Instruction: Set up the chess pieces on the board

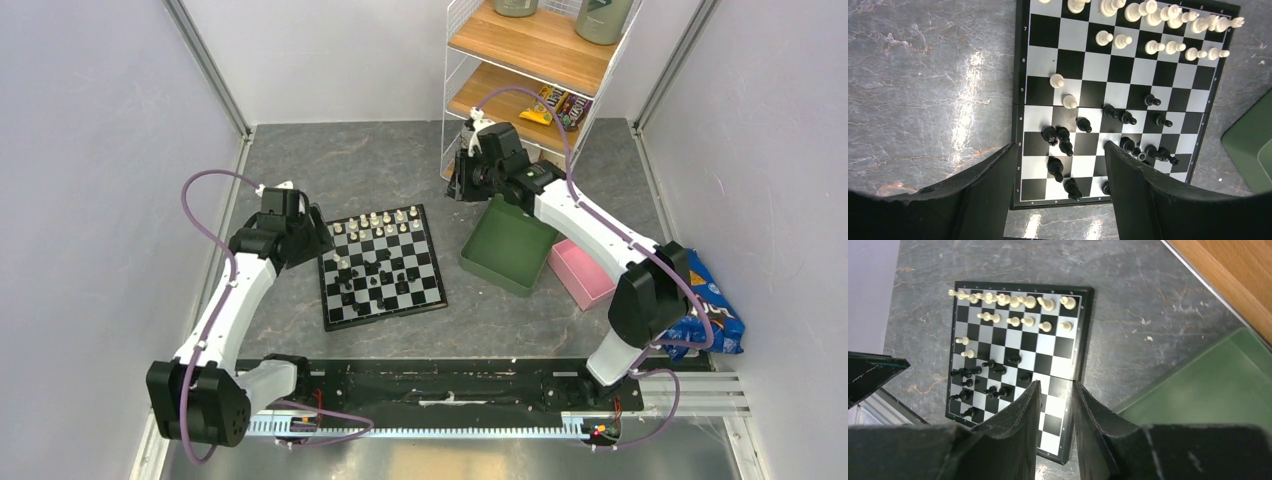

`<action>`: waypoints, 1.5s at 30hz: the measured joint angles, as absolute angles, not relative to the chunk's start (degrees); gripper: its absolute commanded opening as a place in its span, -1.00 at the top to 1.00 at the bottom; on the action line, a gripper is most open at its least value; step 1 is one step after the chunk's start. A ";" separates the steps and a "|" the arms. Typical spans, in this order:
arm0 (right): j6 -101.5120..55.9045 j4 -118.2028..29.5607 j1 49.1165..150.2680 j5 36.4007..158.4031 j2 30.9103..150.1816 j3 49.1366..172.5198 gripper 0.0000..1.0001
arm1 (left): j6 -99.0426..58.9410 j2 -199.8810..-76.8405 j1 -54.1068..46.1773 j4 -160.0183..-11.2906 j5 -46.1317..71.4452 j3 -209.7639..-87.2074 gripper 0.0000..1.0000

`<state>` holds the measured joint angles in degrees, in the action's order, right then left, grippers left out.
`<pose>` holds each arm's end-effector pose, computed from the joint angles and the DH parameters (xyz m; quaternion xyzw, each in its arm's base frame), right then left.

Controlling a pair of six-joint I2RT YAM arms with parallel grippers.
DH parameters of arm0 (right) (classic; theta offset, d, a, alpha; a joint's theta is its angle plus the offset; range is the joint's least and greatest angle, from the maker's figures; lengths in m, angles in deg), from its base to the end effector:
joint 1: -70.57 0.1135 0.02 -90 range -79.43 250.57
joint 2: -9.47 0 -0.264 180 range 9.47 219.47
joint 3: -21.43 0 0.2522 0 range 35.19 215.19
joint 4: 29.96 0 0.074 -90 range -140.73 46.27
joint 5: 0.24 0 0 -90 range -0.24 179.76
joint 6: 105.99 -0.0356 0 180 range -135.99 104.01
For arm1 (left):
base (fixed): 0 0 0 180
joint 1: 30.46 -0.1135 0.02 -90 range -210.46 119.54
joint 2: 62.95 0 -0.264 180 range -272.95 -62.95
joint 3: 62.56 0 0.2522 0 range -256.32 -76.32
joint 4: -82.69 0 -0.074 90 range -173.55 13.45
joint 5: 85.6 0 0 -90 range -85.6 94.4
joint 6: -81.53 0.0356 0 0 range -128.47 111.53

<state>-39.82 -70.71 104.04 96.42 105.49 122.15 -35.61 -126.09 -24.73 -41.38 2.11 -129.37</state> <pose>0.3209 0.2171 0.3324 -0.1010 0.8843 0.2625 0.3726 0.2185 -0.0205 0.2785 -0.1821 0.9284 -0.0734 0.3155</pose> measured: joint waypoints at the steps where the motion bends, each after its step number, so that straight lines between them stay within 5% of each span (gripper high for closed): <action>1: -40.11 -70.42 102.97 97.03 105.30 120.93 0.28 | -35.74 -126.68 -24.42 -41.38 1.54 -129.33 -0.43; 16: -42.80 -66.14 100.76 105.64 100.90 118.39 0.29 | -38.54 -142.37 -22.56 -43.19 -4.66 -131.93 -0.11; 45: -43.69 -64.33 99.34 108.61 102.22 117.61 0.30 | -41.75 -151.95 -22.10 -50.69 -4.66 -132.94 0.25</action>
